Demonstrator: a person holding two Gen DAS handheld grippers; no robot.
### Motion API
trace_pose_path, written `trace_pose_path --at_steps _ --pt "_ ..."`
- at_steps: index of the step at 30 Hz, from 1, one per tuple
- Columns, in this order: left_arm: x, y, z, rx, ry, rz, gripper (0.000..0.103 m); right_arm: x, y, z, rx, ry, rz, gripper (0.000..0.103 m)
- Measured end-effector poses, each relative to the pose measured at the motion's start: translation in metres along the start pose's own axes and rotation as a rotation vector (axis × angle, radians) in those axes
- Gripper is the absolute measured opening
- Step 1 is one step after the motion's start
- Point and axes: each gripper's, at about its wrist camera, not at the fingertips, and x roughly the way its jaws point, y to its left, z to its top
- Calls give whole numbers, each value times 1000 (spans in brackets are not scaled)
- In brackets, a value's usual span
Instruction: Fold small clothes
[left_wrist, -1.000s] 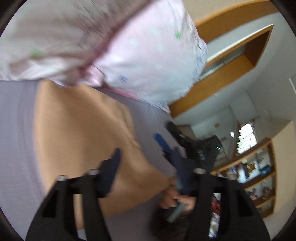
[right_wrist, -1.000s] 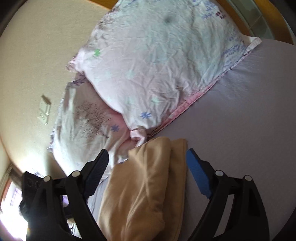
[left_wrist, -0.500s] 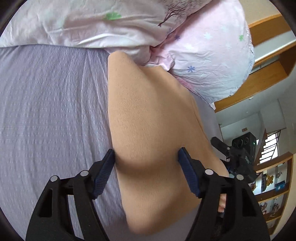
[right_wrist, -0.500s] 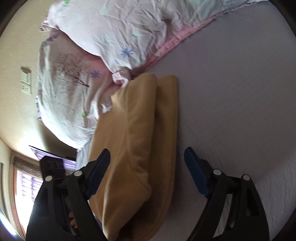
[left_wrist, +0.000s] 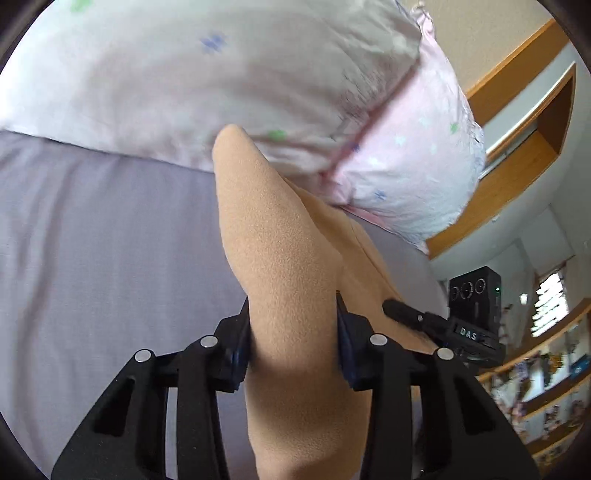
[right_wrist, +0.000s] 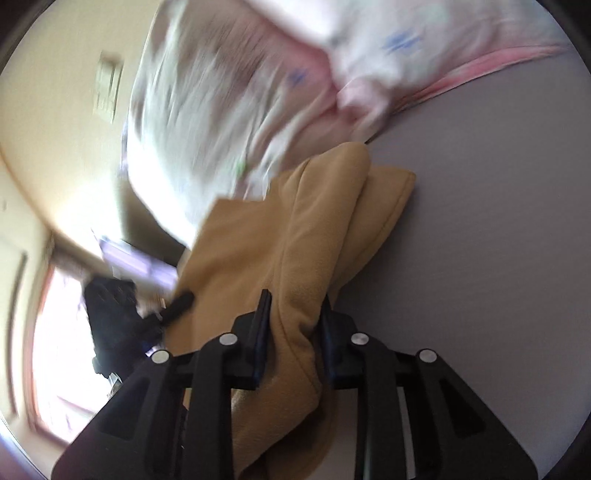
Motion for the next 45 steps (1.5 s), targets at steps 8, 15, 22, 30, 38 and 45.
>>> trace_pose_path --at_steps 8,15,22,30,38,45 --pt "-50 27 -28 44 -97 58 50 -38 17 7 -10 -177 -150 59" --pt "-23 -26 -54 257 -26 -4 61 21 5 36 78 -63 -135 5" --pt "-9 -28 -63 297 3 25 61 4 0 29 101 -174 -277 14" --pt "-31 -26 -79 278 -13 -9 69 -29 72 -52 -89 -149 -20 55" --pt "-61 -24 -110 245 -58 180 99 -39 53 -111 -56 -106 -184 93" --pt "-50 -23 -127 264 -27 470 102 -35 84 -134 -254 -172 -577 101"
